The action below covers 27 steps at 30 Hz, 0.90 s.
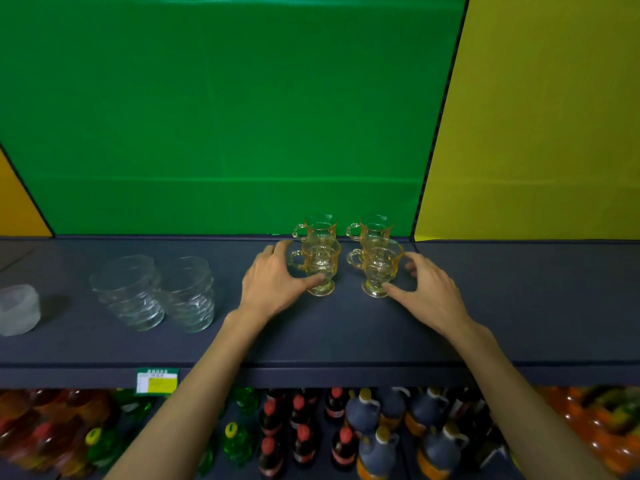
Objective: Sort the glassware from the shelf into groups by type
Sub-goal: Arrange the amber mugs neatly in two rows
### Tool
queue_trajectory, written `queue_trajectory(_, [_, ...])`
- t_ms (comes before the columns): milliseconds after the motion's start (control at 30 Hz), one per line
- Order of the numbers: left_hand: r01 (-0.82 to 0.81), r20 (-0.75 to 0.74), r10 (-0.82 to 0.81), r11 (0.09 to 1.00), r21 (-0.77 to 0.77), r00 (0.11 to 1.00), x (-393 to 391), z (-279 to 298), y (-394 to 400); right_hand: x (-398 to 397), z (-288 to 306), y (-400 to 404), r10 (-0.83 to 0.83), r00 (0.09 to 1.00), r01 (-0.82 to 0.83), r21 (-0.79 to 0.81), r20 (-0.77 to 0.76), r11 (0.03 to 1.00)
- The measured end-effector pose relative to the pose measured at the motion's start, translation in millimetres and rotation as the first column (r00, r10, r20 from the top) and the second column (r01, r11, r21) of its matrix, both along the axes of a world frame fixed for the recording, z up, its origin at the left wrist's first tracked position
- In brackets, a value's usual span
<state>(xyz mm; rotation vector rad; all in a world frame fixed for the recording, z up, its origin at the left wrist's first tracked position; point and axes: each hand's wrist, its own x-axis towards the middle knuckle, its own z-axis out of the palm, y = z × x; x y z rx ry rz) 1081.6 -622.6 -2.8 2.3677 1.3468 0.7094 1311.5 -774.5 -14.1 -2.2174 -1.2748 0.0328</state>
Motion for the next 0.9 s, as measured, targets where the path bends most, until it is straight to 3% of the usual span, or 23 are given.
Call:
queue_trajectory(333, [0.126, 0.195, -0.082, 0.967, -0.223, 0.977, 27.8, -1.0, 24.7, 2.4, 5.4, 29.5, 0.125, 0.944, -0.068, 0.191, -0.305, 0.979])
queue_trajectory(900, [0.123, 0.185, -0.090, 0.977, -0.174, 0.979, 6.1, -11.6, -6.6, -21.8, 1.1, -4.7, 0.150, 0.950, -0.102, 0.181, -0.275, 0.978])
